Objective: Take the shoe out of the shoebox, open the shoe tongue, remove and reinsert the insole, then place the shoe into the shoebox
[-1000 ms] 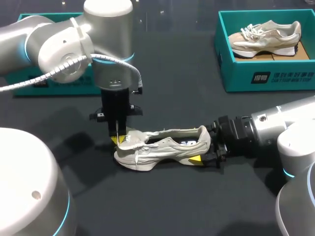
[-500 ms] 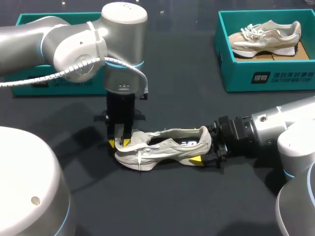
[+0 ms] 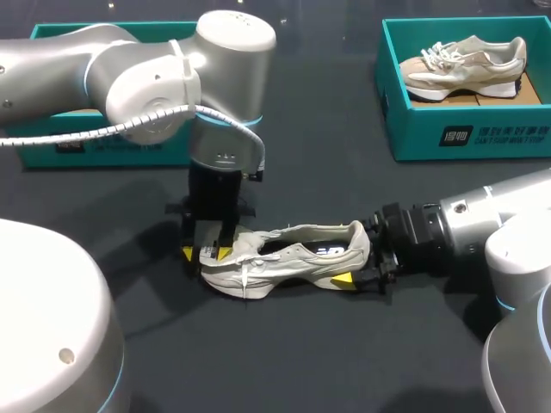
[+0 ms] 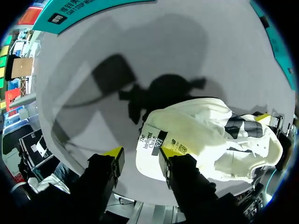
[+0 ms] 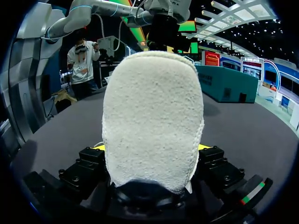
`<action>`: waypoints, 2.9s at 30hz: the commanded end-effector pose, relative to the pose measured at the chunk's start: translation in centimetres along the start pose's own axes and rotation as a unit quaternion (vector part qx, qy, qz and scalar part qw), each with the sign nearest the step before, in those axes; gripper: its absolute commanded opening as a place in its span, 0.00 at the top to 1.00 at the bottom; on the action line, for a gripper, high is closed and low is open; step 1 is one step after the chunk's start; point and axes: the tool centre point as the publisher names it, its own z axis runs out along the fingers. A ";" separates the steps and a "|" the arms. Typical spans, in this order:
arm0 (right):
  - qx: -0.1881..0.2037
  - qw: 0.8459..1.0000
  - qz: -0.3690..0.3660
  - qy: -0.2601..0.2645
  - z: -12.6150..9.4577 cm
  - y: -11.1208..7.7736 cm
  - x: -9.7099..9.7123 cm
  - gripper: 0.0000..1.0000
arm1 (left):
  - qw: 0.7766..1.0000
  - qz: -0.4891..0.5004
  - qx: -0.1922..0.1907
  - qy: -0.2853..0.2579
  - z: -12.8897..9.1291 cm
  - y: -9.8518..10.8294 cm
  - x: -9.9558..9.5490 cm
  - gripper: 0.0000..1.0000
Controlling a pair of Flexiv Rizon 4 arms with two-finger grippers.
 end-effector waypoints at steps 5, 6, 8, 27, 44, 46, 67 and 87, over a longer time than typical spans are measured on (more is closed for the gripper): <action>0.001 1.000 0.000 -0.001 0.1 -0.2 0.0 1.00 | 1.000 0.001 0.029 -0.011 -1.2 0.4 0.1 0.51; 0.001 1.000 0.000 -0.001 0.1 -0.2 0.0 1.00 | 0.999 0.002 0.032 -0.016 -1.3 0.4 0.1 0.50; 0.001 1.000 0.000 -0.001 0.1 -0.2 0.0 1.00 | 0.999 0.004 0.038 -0.020 -1.6 0.4 0.1 0.45; 0.001 1.000 0.000 -0.001 0.1 -0.2 0.0 1.00 | 0.988 0.132 0.082 0.011 -8.9 0.7 -0.6 0.49; 0.001 1.000 0.000 -0.001 0.1 -0.2 0.0 1.00 | 0.913 0.372 0.139 0.095 -15.4 2.6 3.4 0.49; 0.001 1.000 0.000 -0.001 0.1 -0.2 0.0 1.00 | 0.891 0.421 0.139 0.093 -15.9 2.5 4.0 0.50; 0.001 1.000 0.000 -0.001 0.1 -0.2 0.0 1.00 | 0.634 0.758 0.148 0.047 -17.8 2.9 9.2 1.00; 0.001 1.000 0.000 -0.001 0.1 -0.2 0.0 1.00 | 0.614 0.775 0.140 0.060 -14.7 3.5 10.3 1.00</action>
